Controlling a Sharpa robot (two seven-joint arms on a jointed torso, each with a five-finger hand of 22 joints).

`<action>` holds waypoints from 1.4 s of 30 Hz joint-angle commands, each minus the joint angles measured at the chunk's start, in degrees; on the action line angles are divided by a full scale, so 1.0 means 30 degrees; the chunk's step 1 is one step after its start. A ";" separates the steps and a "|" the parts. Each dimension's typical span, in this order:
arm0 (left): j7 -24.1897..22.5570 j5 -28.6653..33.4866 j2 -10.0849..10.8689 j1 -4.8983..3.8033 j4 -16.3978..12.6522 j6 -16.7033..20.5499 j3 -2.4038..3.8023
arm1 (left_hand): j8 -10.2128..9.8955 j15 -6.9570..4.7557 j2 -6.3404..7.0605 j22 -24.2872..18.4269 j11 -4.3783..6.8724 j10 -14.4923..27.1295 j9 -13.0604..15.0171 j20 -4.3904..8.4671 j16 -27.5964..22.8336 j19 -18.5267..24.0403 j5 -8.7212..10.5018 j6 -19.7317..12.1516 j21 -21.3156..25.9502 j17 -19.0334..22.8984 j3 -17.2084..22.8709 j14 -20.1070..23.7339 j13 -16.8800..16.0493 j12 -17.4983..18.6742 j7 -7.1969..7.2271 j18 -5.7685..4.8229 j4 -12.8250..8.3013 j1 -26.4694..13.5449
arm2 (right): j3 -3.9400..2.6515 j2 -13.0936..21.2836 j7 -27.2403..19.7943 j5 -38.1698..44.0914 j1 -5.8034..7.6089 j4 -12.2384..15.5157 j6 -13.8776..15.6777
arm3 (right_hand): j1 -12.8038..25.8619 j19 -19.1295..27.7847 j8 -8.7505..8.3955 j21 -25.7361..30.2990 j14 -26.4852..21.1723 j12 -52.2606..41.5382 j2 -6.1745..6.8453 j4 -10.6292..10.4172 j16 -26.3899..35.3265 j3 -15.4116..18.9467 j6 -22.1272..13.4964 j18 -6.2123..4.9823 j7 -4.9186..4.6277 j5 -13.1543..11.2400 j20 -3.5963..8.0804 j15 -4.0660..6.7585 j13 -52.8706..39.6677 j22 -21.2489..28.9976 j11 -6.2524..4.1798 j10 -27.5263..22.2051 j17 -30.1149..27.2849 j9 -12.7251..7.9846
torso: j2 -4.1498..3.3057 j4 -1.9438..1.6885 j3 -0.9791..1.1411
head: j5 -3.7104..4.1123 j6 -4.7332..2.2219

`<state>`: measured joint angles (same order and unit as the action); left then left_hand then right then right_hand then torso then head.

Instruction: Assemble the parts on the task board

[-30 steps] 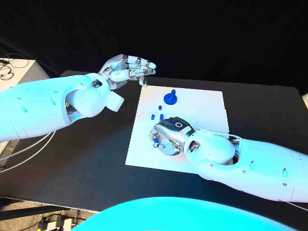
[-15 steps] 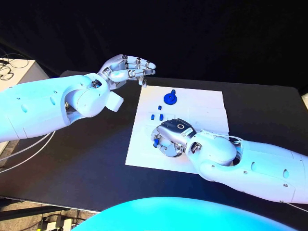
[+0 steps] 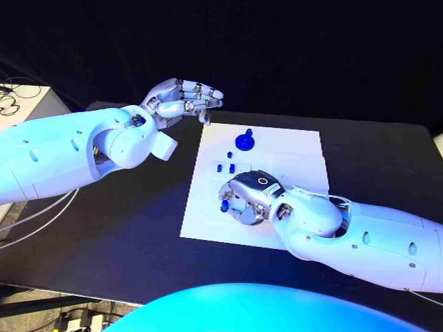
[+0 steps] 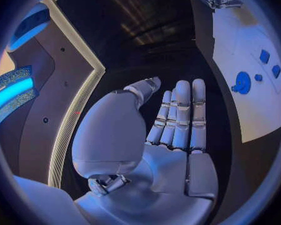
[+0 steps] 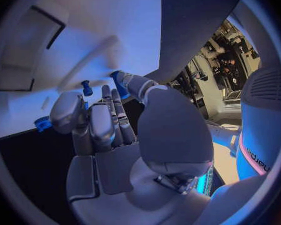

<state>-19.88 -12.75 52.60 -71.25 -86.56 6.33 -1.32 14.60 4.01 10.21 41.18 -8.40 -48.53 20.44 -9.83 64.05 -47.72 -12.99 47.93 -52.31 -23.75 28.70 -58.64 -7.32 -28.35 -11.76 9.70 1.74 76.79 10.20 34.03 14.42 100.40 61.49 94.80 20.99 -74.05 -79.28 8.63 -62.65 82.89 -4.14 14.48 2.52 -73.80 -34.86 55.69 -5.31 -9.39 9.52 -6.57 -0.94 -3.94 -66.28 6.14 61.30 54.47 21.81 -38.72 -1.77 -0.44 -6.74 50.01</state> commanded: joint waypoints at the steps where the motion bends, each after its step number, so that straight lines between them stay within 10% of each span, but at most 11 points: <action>1: -0.0074 -0.0014 -0.0013 -0.0014 -0.0036 -0.0205 0.0013 | 0.0117 0.0041 -0.0064 -0.0017 0.0011 0.0074 0.0026 0.0007 -0.0020 -0.0180 -0.0027 -0.0098 0.0090 0.0029 0.0010 0.0030 0.0019 -0.0081 0.0014 0.0272 0.0109 -0.0107 | -0.0001 0.0023 -0.0251 -0.0197 -0.0009 0.0029 0.0330 | 0.0085 0.0145 -0.0079 0.0070 -0.0134 -0.0047 -0.0001 -0.0002 0.0128 0.0153 -0.0089 -0.0299 -0.0013 -0.0112 0.0052 0.0012 0.0028 0.0031 0.0000 -0.0154 -0.0016 -0.0029 | -0.0006 -0.0006 0.0001 | 0.0000 -0.0003; 8: -0.0058 -0.0014 -0.0026 -0.0014 -0.0013 -0.0224 0.0013 | 0.0117 0.0041 -0.0064 -0.0017 0.0011 0.0074 0.0026 0.0007 -0.0020 -0.0180 -0.0027 -0.0098 0.0090 0.0029 0.0010 0.0030 0.0019 -0.0081 0.0014 0.0272 0.0109 -0.0107 | -0.0004 0.0370 -0.0343 -0.0318 -0.0006 0.0310 0.0915 | -0.0200 0.0592 -0.0539 0.1662 -0.0413 -0.0235 -0.0123 -0.0025 0.0511 0.1585 -0.0773 -0.0559 -0.0010 0.0011 -0.0016 -0.0027 0.0031 0.1304 0.0068 -0.1404 -0.0649 -0.0235 | 0.0013 -0.0003 0.0000 | 0.0088 -0.0003; 15: -0.0043 -0.0014 -0.0025 -0.0013 0.0086 -0.0222 0.0010 | 0.0117 0.0041 -0.0064 -0.0017 0.0011 0.0074 0.0026 0.0007 -0.0020 -0.0180 -0.0027 -0.0098 0.0090 0.0029 0.0010 0.0030 0.0019 -0.0081 0.0014 0.0272 0.0109 -0.0107 | -0.0187 0.1942 -0.0866 -0.1972 0.0519 0.1610 0.1407 | -0.2679 0.0620 -0.1557 0.3772 -0.0692 -0.1872 -0.1268 -0.2160 0.0777 0.8896 -0.2685 -0.0814 0.0443 0.0898 -0.0093 -0.0156 -0.0041 0.2934 0.0200 -0.3229 -0.1269 -0.0708 | 0.0049 0.0094 0.0039 | 0.0405 -0.0223; 22: -0.0043 0.0004 -0.0050 -0.0003 0.0152 -0.0220 -0.0034 | 0.0118 0.0045 -0.0065 -0.0032 0.0008 0.0101 0.0029 0.0005 -0.0017 -0.0188 -0.0028 -0.0120 0.0111 0.0031 -0.0005 0.0037 0.0021 -0.0103 0.0011 0.0270 0.0139 -0.0120 | -0.0372 0.4418 -0.2056 -0.7582 0.1998 0.2777 0.1085 | -0.3664 0.0083 -0.1344 0.3335 -0.0301 -0.3285 -0.1667 -0.3867 0.0418 0.9664 -0.2686 -0.0699 -0.0197 0.0549 0.0085 0.0047 -0.0107 0.2512 -0.0049 -0.2470 -0.0745 -0.0715 | 0.0215 0.0334 0.0103 | 0.0798 -0.0533; 26: -0.0066 0.0042 -0.0114 0.0040 0.0229 -0.0227 -0.0091 | 0.0119 0.0046 -0.0057 -0.0038 0.0008 0.0111 0.0030 0.0004 -0.0016 -0.0191 -0.0028 -0.0128 0.0120 0.0032 -0.0012 0.0041 0.0022 -0.0111 0.0010 0.0270 0.0143 -0.0118 | -0.0402 0.5807 -0.2441 -0.9847 0.2644 0.3111 0.1042 | -0.2735 -0.0657 -0.0376 0.1684 0.0382 -0.4572 -0.2429 -0.5051 -0.0475 0.9580 -0.0622 -0.0387 0.0159 -0.1003 0.0288 0.0334 -0.0440 0.1128 -0.0430 0.0278 0.1010 -0.0410 | 0.0384 0.0442 0.0138 | 0.1213 -0.0646; 31: -0.0165 0.0078 -0.0114 0.0256 0.0214 -0.0224 -0.0133 | 0.0119 0.0045 -0.0055 -0.0040 0.0009 0.0114 0.0031 0.0004 -0.0016 -0.0192 -0.0028 -0.0133 0.0124 0.0033 -0.0012 0.0043 0.0022 -0.0116 0.0010 0.0271 0.0141 -0.0110 | -0.0408 0.7535 -0.1962 -1.1280 0.3023 0.3412 0.0883 | -0.2911 -0.1376 0.0092 -0.0410 0.0850 -0.5873 -0.2176 -0.5496 -0.1484 0.9589 0.0386 -0.0011 0.0502 -0.1060 0.0707 0.0793 -0.1364 -0.0625 -0.1008 0.3055 0.2887 -0.0295 | 0.0568 0.0554 0.0195 | 0.1723 -0.0753; 35: -0.0258 0.0121 -0.0041 0.0425 0.0160 -0.0181 -0.0146 | 0.0119 0.0045 -0.0055 -0.0040 0.0009 0.0114 0.0031 0.0004 -0.0016 -0.0192 -0.0028 -0.0133 0.0124 0.0033 -0.0012 0.0043 0.0022 -0.0116 0.0010 0.0271 0.0141 -0.0110 | -0.0342 0.8633 -0.0682 -1.1356 0.3126 0.3542 0.0040 | -0.2659 -0.1620 0.0333 -0.1368 0.0839 -0.8657 -0.1879 -0.6274 -0.1615 0.9974 0.0590 0.0175 0.0886 -0.1188 0.1126 0.1182 -0.4193 -0.1505 -0.1452 0.4282 0.2934 -0.0153 | 0.0650 0.0666 0.0249 | 0.2072 -0.0758; 38: -0.0307 0.0141 -0.0006 0.0529 0.0116 -0.0152 -0.0150 | 0.0119 0.0045 -0.0055 -0.0040 0.0009 0.0114 0.0031 0.0004 -0.0016 -0.0192 -0.0028 -0.0133 0.0124 0.0033 -0.0012 0.0043 0.0022 -0.0116 0.0010 0.0271 0.0141 -0.0110 | -0.0216 0.9463 0.0679 -1.0960 0.3114 0.3762 -0.0505 | -0.0750 -0.1950 0.0955 -0.2889 0.1104 -1.7984 -0.2663 -0.6287 -0.2308 1.1376 0.0549 0.0474 0.1054 -0.0389 0.1174 0.1342 -1.5659 -0.2935 -0.1589 0.4560 0.4186 0.0388 | 0.0688 0.0696 0.0258 | 0.2287 -0.0722; 42: -0.0335 0.0152 0.0031 0.0616 0.0036 -0.0129 -0.0153 | 0.0121 0.0046 -0.0039 -0.0046 0.0010 0.0114 0.0032 0.0003 -0.0017 -0.0194 -0.0028 -0.0139 0.0132 0.0034 -0.0023 0.0049 0.0020 -0.0130 0.0012 0.0270 0.0141 -0.0108 | -0.0068 1.0146 0.2166 -1.0628 0.2918 0.4074 -0.0599 | -0.0038 -0.2156 0.1530 -0.3830 0.1287 -2.2270 -0.3381 -0.6413 -0.2877 1.2646 0.0607 0.0623 0.1192 -0.0979 0.1272 0.1310 -2.1063 -0.3796 -0.1638 0.5877 0.5364 0.0778 | 0.0727 0.0686 0.0236 | 0.2614 -0.0765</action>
<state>-19.94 -12.66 52.69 -69.46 -86.21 6.34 -1.81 14.59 4.01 10.21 41.14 -8.39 -48.54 20.48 -9.83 64.05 -47.72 -12.99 47.93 -52.31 -23.70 28.70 -58.65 -7.32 -28.35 -11.76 9.70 1.74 76.79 9.92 64.23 15.30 68.62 70.50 106.48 21.73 -74.70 -84.03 12.98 -73.75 83.94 -69.01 4.42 -16.67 -82.17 2.53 57.63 -4.38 -6.20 6.77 -3.05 2.58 -64.81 -74.95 1.50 77.99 70.03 23.98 -36.72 0.21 0.27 0.37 47.80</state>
